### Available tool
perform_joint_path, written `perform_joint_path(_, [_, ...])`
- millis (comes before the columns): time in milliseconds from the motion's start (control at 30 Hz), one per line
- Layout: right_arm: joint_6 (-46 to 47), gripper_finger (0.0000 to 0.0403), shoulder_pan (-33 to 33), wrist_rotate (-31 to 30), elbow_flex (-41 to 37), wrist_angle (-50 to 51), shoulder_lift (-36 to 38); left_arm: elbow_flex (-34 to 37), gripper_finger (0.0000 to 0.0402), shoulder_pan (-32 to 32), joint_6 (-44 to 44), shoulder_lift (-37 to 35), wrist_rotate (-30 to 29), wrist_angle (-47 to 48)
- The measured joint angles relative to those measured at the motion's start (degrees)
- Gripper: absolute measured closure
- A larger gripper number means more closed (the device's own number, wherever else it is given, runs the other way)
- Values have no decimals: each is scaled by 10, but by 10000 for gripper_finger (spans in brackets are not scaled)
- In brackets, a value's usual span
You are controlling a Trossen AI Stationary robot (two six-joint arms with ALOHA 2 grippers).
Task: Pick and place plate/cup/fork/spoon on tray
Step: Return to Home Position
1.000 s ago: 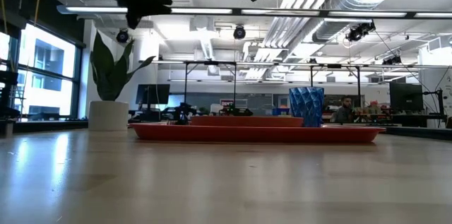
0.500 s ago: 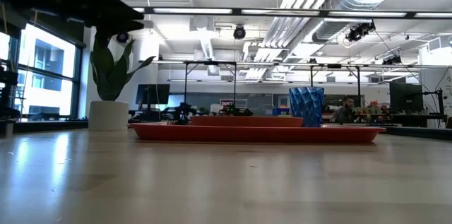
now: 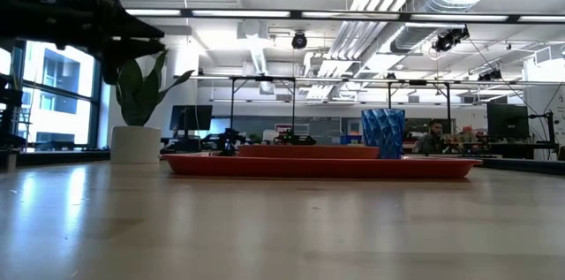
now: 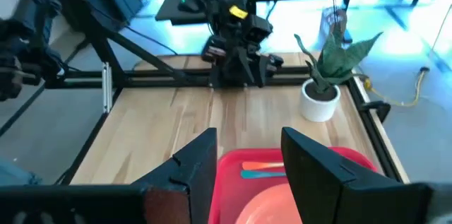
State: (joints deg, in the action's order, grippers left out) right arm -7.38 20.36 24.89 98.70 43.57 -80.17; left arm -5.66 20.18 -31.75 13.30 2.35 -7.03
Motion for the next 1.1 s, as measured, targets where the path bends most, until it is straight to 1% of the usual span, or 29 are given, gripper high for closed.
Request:
perform_joint_path(133, [35, 253, 0, 0, -128, -106, 73, 5, 298, 0, -12, -15, 0, 6])
perform_joint_path(233, [58, 253, 0, -13, -223, -177, 133, 5, 298, 0, -12, -16, 9, 13])
perform_joint_path(400, [89, 253, -1, -23, -374, -272, 239, 5, 298, 0, -12, -15, 21, 45])
perform_joint_path(500, [124, 253, -3, -22, -463, -336, 307, 5, 298, 0, -11, -15, 21, 45])
perform_joint_path(667, [195, 253, -12, -22, -593, -411, 412, 5, 298, 0, -11, -15, 21, 45])
perform_joint_path(733, [224, 253, -19, -22, -633, -431, 446, 5, 298, 0, -11, -15, 21, 46])
perform_joint_path(900, [270, 253, -40, -28, -712, -438, 518, 5, 298, 0, -10, -15, 21, 46])
perform_joint_path(1100, [294, 253, -83, -69, -779, -451, 585, 5, 298, 0, -11, -15, 21, 46])
